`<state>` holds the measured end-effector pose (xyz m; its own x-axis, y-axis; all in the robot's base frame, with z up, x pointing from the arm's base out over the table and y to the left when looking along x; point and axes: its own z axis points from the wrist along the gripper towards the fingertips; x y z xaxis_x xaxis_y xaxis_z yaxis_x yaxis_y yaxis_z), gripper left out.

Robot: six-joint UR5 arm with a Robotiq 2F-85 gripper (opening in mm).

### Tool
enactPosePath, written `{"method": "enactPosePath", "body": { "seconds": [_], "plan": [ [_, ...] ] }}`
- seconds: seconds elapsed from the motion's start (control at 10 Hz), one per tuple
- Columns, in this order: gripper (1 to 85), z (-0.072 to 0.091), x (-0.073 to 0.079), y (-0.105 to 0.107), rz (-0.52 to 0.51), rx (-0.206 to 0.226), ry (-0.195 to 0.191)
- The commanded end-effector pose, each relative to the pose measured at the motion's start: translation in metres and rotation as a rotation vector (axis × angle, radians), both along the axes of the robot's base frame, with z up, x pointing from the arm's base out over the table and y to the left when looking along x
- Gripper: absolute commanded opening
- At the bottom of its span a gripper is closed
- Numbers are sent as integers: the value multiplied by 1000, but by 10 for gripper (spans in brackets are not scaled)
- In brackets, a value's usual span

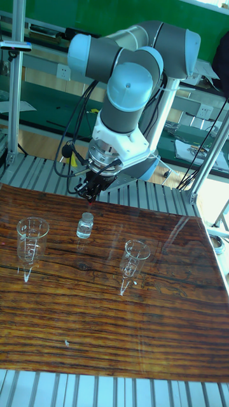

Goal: Transfer liquid using a dropper

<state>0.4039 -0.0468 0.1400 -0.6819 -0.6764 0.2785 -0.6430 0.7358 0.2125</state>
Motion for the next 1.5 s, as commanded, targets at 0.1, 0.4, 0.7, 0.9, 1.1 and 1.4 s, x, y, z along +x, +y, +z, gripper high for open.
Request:
{"method": "enactPosePath", "body": {
  "seconds": [0.1, 0.4, 0.7, 0.9, 1.1, 1.4],
  "plan": [
    [17, -7, 1, 4, -6, 13, -14],
    [17, -10, 0, 6, -12, 14, -19],
    [17, -11, 0, 6, -22, 15, -22],
    [17, -12, 1, 6, -25, 12, -26],
    [17, -11, 1, 6, -28, 11, -27],
    [17, -11, 1, 5, -29, 5, -29]
  ]
}}
